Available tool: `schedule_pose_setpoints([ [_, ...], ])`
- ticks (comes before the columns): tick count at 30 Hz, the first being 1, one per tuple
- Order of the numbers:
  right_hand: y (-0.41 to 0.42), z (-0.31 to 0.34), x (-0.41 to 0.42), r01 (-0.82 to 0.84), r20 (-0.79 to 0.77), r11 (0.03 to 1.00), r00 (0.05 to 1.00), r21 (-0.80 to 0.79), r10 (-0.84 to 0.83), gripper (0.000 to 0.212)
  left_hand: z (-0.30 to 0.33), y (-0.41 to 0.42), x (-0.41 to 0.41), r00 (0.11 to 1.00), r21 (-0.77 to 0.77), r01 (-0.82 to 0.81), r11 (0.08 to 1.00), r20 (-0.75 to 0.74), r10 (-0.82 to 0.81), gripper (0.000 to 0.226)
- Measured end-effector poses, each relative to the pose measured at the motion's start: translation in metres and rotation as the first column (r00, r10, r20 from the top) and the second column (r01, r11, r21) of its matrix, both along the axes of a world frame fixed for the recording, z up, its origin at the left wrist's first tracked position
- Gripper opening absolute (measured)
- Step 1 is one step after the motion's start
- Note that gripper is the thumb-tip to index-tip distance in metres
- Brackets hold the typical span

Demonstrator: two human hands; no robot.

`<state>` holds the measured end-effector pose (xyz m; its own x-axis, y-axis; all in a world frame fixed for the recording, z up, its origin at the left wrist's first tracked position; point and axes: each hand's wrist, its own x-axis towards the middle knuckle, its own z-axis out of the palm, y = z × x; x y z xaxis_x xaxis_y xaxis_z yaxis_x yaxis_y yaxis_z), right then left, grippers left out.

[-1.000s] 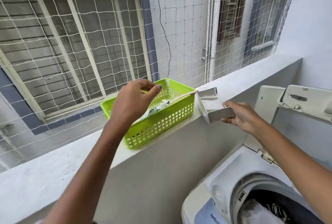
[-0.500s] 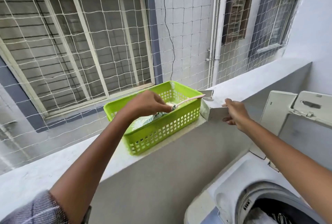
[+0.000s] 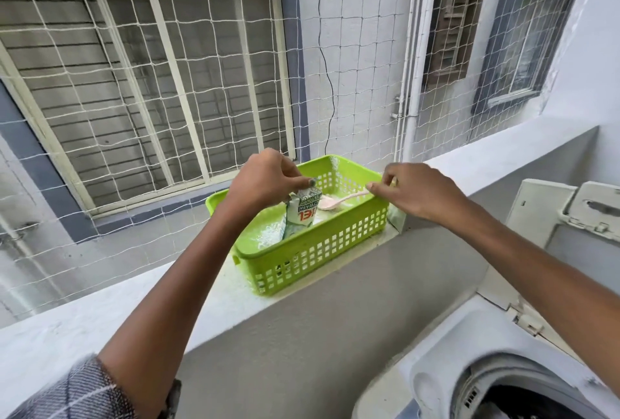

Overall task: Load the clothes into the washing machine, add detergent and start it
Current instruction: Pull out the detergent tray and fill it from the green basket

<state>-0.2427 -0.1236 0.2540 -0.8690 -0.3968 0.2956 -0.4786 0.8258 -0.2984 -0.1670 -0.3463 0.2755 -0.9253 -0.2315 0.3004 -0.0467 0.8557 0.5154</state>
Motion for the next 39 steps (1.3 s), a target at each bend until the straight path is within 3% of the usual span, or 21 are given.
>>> schedule_pose_setpoints([
  [1, -0.001, -0.001, -0.002, -0.026, 0.08, 1.0, 0.996, -0.012, 0.026, 0.036, -0.001, -0.002, 0.0, 1.0, 0.012, 0.003, 1.0, -0.011, -0.002, 0.022],
  [3, -0.001, -0.003, -0.004, -0.088, 0.234, 0.979, 0.963, -0.185, 0.131, 0.032, -0.003, -0.003, 0.001, 0.999, 0.033, 0.021, 0.999, -0.024, -0.021, 0.022],
  [6, 0.001, -0.004, -0.005, -0.061, 0.225, 0.911, 0.96, -0.407, 0.165, 0.019, -0.005, -0.003, 0.002, 0.997, 0.08, 0.07, 0.994, -0.031, -0.067, 0.021],
  [11, 0.009, 0.002, 0.005, 0.052, 0.236, 0.605, 0.945, -0.795, 0.229, 0.02, -0.006, -0.001, 0.001, 0.995, 0.235, 0.099, 0.967, -0.017, -0.098, 0.019],
  [16, 0.025, 0.019, 0.019, 0.082, 0.145, 0.356, 0.977, -0.931, 0.154, 0.022, -0.004, 0.002, -0.003, 0.993, 0.283, 0.107, 0.953, 0.021, -0.118, 0.02],
  [20, 0.033, 0.031, 0.032, 0.064, 0.108, 0.247, 0.979, -0.967, 0.17, 0.018, -0.003, 0.003, -0.006, 0.991, 0.262, 0.117, 0.958, 0.032, -0.13, 0.022],
  [28, 0.027, 0.032, 0.045, 0.02, 0.075, 0.266, 0.977, -0.964, 0.198, 0.022, 0.004, 0.0, -0.009, 0.991, 0.203, 0.1, 0.974, 0.072, -0.117, 0.017],
  [39, 0.003, 0.037, 0.065, -0.187, -0.182, 0.458, 0.982, -0.869, 0.055, 0.024, 0.01, 0.002, -0.014, 0.987, 0.085, 0.126, 0.988, 0.085, -0.134, 0.014],
])
